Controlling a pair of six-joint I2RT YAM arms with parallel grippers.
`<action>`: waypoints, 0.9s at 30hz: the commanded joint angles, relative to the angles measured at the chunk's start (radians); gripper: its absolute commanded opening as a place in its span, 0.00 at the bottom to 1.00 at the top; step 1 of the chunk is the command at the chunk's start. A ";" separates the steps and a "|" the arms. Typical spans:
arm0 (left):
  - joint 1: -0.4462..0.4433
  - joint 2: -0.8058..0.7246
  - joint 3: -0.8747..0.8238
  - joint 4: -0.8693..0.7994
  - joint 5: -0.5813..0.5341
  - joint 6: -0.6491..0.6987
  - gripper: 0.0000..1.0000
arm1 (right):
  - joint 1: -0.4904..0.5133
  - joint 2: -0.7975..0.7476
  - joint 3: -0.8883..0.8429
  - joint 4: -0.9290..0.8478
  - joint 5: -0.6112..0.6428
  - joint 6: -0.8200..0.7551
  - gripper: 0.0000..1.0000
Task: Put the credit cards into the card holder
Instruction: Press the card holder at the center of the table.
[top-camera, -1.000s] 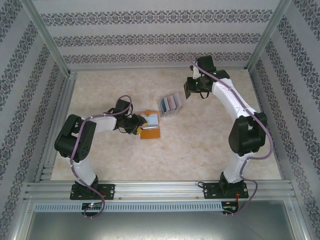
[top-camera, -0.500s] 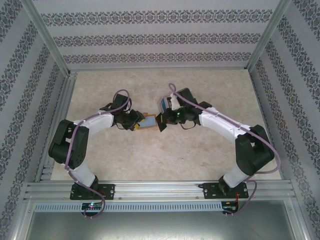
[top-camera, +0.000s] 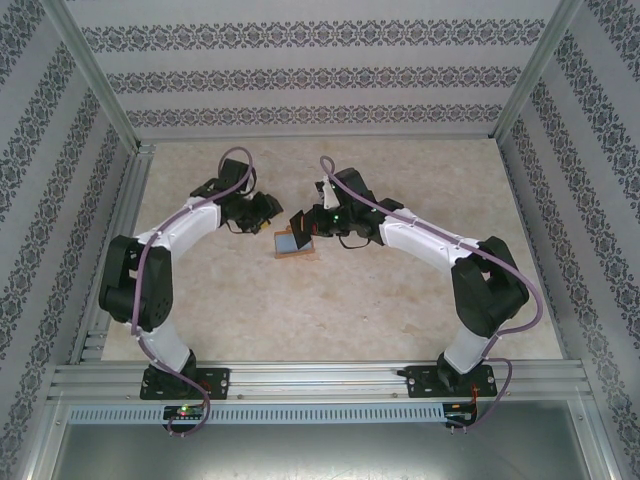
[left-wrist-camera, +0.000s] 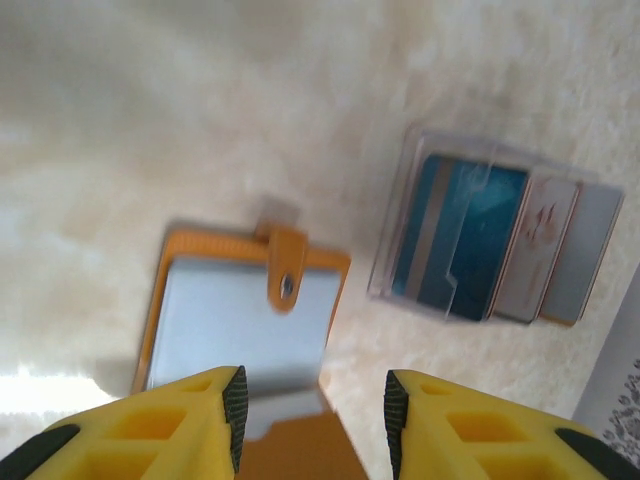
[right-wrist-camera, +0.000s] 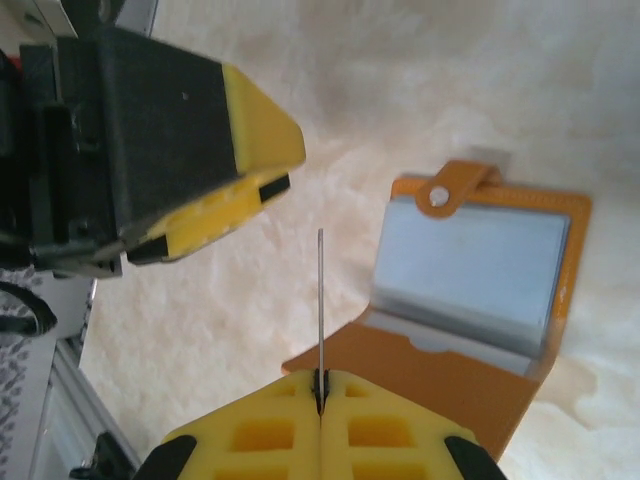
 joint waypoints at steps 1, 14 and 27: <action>0.015 0.064 0.067 -0.100 -0.033 0.093 0.43 | 0.033 0.056 0.028 0.030 0.093 0.038 0.01; 0.040 0.117 0.136 -0.115 -0.027 0.136 0.43 | 0.106 0.079 -0.086 0.026 0.166 0.081 0.01; 0.020 0.187 0.183 -0.135 0.166 0.286 0.43 | 0.073 0.121 -0.095 -0.017 0.153 0.034 0.02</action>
